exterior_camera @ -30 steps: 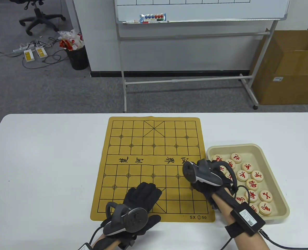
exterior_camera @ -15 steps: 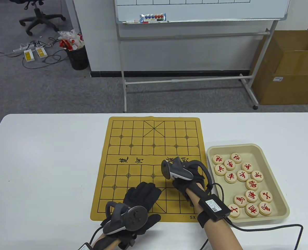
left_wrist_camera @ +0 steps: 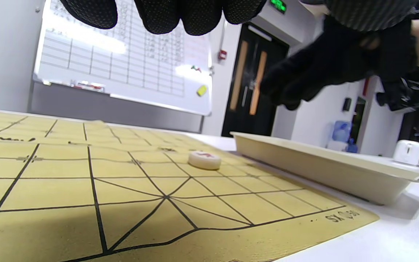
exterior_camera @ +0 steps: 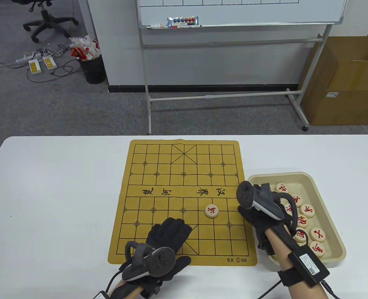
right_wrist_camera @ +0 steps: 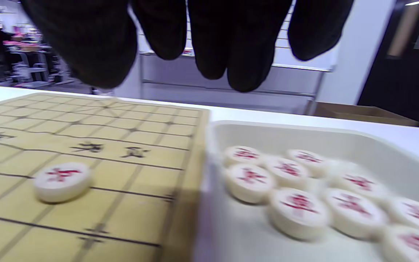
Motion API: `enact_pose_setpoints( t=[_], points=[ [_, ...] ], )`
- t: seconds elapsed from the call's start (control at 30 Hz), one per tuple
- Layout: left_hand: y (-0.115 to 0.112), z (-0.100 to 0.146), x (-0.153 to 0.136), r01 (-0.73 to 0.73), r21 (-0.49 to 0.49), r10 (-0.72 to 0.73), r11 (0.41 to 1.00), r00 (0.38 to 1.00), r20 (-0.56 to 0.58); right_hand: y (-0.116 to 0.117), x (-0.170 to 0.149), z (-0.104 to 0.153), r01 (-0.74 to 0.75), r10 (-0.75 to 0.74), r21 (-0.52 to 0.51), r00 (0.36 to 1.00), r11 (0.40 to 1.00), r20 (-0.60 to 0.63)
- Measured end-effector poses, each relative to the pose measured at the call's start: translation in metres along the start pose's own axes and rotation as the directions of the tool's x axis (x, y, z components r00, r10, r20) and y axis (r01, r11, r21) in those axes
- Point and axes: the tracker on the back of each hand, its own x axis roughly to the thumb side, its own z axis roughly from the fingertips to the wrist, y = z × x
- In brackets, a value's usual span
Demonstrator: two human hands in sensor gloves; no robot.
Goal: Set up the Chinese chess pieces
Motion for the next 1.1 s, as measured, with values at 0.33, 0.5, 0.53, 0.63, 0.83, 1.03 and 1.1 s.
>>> enact_pose_setpoints(
  t=[0.33, 0.5, 0.53, 0.63, 0.83, 1.03, 1.1],
  points=[
    [-0.003, -0.001, -0.001, 0.007, -0.012, -0.007, 1.0, 1.0, -0.004, 0.05, -0.086, 0.012, 0.053, -0.027, 0.139, 0.983, 0.989, -0.184],
    [-0.003, -0.001, -0.002, 0.011, -0.017, -0.011, 1.0, 1.0, -0.01, 0.055, -0.09, 0.013, 0.022, 0.016, 0.247, 0.989, 0.969, -0.149],
    [-0.003, -0.001, -0.002, 0.01, -0.018, -0.01, 1.0, 1.0, -0.012, 0.058, -0.088, 0.013, 0.006, 0.023, 0.285, 0.995, 0.959, -0.098],
    [-0.003, -0.002, -0.002, 0.006, -0.019, -0.006, 1.0, 1.0, -0.016, 0.066, -0.084, 0.013, -0.072, 0.101, 0.329, 0.992, 0.942, -0.074],
    [-0.003, -0.001, -0.003, 0.006, -0.02, -0.007, 1.0, 1.0, -0.019, 0.074, -0.078, 0.014, -0.104, 0.127, 0.384, 0.991, 0.917, -0.035],
    [-0.003, -0.002, -0.003, 0.008, -0.021, -0.008, 1.0, 1.0, -0.023, 0.082, -0.077, 0.011, -0.149, 0.174, 0.394, 0.984, 0.907, -0.028],
    [-0.003, -0.002, -0.003, 0.008, -0.02, -0.009, 1.0, 1.0, -0.023, 0.083, -0.077, 0.01, -0.161, 0.184, 0.369, 0.983, 0.915, -0.027]
  ],
)
